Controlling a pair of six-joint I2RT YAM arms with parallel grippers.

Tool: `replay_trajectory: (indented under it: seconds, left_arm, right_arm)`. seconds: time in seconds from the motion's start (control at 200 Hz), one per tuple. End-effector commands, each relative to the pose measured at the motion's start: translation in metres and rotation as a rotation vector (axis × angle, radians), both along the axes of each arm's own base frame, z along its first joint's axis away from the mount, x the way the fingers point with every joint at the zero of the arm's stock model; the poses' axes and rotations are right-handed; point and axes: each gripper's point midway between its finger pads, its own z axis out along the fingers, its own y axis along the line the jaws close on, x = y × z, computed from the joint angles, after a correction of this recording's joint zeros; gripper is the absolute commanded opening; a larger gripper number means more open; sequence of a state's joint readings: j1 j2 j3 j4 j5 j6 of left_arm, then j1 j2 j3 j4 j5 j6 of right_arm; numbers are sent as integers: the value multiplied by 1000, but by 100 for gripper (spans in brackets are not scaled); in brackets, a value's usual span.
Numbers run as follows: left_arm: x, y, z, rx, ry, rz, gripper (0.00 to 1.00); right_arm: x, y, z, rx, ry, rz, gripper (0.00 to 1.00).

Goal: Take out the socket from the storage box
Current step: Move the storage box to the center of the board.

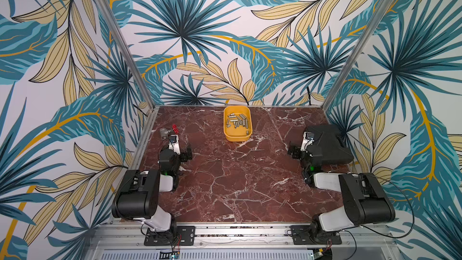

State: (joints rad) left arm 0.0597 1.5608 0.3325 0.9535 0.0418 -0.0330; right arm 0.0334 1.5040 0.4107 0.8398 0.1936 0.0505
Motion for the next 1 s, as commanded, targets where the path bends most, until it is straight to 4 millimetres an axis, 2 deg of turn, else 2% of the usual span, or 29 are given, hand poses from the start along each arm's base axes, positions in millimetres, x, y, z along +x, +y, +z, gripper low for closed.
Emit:
replay_trajectory:
  seconds: [0.0,0.681,0.751,0.866,0.992]
  left_arm:
    - [12,0,17,9,-48,-7,100]
    - [12,-1,17,8,-48,-8,100]
    - [12,-1,17,9,-48,-9,100]
    - [12,-1,17,7,-47,-9,100]
    - [12,0,18,3,-51,-9,100]
  right_arm:
    - [1,0,1,-10,-3,5,100]
    - [1,2,5,-18,-13,18,100]
    - [6,10,14,-18,20,67,100]
    - [12,14,29,53,184,60,100]
    - [23,49,35,175,296,178,100]
